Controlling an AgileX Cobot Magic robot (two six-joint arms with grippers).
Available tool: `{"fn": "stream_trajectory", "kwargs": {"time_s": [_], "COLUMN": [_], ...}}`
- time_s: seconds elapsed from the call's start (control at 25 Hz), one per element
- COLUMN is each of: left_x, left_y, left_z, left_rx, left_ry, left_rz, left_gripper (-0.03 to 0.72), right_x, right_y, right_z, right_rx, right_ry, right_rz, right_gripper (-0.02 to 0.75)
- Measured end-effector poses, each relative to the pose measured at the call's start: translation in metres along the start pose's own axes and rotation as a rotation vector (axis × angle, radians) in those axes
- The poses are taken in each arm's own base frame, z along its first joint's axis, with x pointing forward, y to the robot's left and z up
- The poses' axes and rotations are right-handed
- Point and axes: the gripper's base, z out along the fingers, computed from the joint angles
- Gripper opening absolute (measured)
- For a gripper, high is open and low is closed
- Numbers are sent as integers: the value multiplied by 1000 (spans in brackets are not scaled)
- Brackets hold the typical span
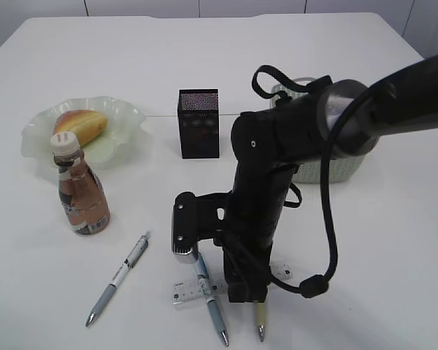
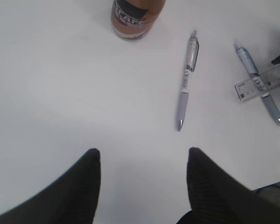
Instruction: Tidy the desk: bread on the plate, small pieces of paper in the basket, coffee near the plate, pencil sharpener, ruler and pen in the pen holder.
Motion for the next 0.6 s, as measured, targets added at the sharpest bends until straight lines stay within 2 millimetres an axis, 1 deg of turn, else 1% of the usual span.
{"fn": "stream_trajectory", "kwargs": {"time_s": [0.44, 0.52, 0.6], "left_x": [-1, -2, -2], "left_y": [0, 0, 0], "left_z": [0, 0, 0], "left_rx": [-2, -2, -2], "left_ry": [-16, -17, -18], "left_rz": [0, 0, 0], "left_gripper": [433, 433, 433], "right_x": [0, 1, 1], "right_y": [-2, -2, -2], "right_z": [5, 5, 5], "right_rx": [7, 8, 8], "right_ry": [1, 3, 3], "right_rz": [0, -3, -3], "right_gripper": [403, 388, 356]}}
